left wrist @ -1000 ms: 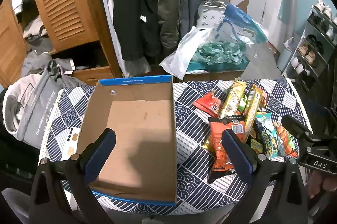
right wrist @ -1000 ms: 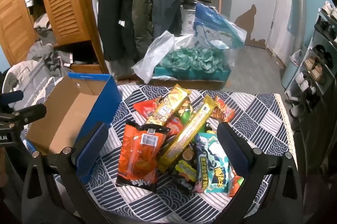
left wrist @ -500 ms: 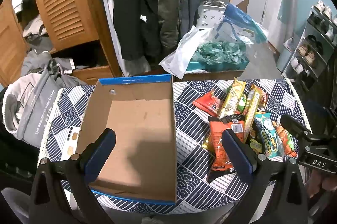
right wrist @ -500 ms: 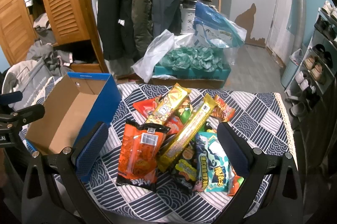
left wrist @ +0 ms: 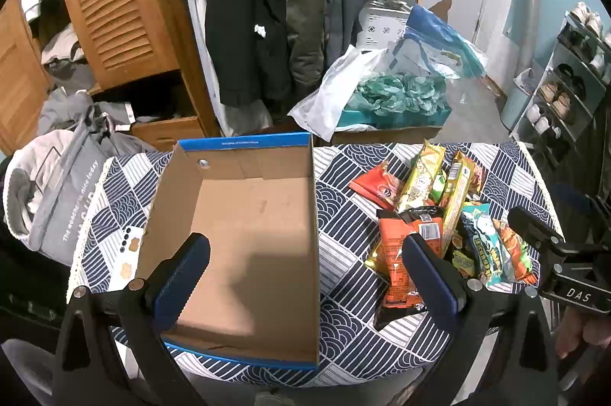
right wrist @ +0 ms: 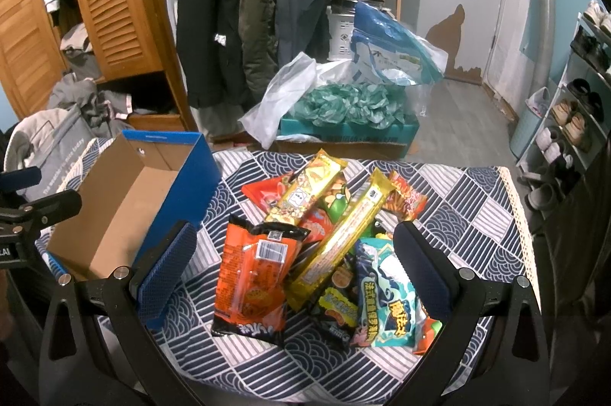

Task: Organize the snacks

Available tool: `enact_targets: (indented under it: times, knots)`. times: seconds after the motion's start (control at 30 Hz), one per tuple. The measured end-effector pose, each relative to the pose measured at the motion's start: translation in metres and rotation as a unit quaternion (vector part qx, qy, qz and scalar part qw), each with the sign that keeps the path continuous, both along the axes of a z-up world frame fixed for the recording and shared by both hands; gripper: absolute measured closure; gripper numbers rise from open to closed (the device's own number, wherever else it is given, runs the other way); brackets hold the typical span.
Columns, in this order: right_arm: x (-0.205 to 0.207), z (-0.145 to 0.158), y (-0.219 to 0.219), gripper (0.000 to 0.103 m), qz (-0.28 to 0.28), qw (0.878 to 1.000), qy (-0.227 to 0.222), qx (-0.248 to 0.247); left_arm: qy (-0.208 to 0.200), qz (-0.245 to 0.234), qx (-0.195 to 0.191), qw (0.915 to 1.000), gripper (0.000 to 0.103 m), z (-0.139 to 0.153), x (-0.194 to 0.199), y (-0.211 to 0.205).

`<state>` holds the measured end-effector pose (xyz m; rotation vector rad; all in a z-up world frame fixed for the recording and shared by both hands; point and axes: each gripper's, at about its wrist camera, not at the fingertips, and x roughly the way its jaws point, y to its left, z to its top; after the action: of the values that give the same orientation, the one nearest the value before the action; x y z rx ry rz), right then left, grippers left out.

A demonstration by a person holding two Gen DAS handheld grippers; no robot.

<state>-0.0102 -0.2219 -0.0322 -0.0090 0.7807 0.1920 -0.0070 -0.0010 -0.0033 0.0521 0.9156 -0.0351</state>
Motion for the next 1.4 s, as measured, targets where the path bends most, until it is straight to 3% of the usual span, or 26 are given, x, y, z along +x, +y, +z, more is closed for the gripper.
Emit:
enact_targets:
  times: [1.4]
  knots:
    - [0.0020,-0.0077,-0.0048,0.002,-0.004,1.000,0.005,-0.003,0.008,0.001,-0.005,1.0000,0.001,-0.0030,-0.0032,0.0034]
